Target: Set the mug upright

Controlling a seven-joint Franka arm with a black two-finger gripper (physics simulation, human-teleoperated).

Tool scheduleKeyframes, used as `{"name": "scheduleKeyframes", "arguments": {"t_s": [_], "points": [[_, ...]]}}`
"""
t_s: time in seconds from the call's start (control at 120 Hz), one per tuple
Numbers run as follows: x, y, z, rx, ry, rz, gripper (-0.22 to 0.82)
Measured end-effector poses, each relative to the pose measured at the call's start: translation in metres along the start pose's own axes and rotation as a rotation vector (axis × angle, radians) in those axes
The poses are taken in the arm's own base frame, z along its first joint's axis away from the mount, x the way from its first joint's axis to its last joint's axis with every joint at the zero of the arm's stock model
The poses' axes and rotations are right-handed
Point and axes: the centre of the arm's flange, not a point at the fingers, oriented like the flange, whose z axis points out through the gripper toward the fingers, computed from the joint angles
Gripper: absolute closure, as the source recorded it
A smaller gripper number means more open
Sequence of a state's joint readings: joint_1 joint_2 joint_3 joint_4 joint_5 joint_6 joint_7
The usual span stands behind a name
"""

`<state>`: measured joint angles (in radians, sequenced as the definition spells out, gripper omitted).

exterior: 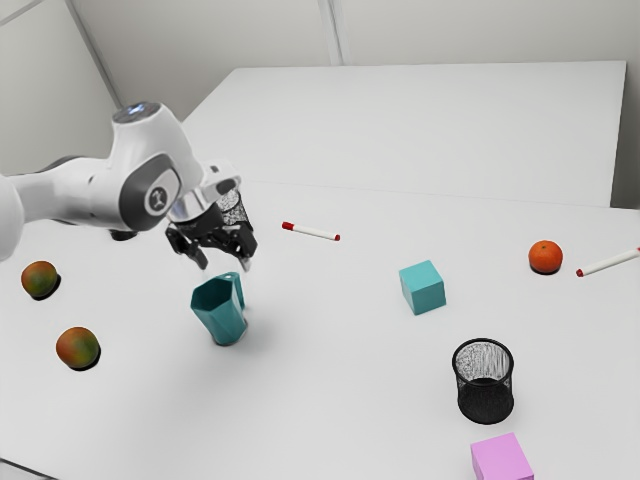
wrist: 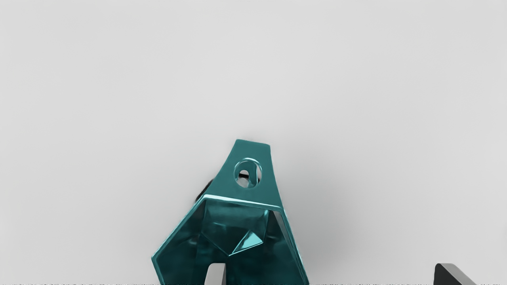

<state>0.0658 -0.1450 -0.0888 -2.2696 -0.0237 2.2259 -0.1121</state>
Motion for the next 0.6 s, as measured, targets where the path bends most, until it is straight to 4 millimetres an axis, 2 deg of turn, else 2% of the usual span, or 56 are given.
{"name": "scheduleKeyframes", "arguments": {"t_s": [0.25,0.392,0.6], "points": [[0.025,0.005,-0.061,-0.001,-0.030,0.005,0.02],[0.040,0.009,-0.103,-0.003,-0.047,0.010,0.02],[0.054,0.011,-0.141,-0.001,-0.078,0.015,0.01]]}}
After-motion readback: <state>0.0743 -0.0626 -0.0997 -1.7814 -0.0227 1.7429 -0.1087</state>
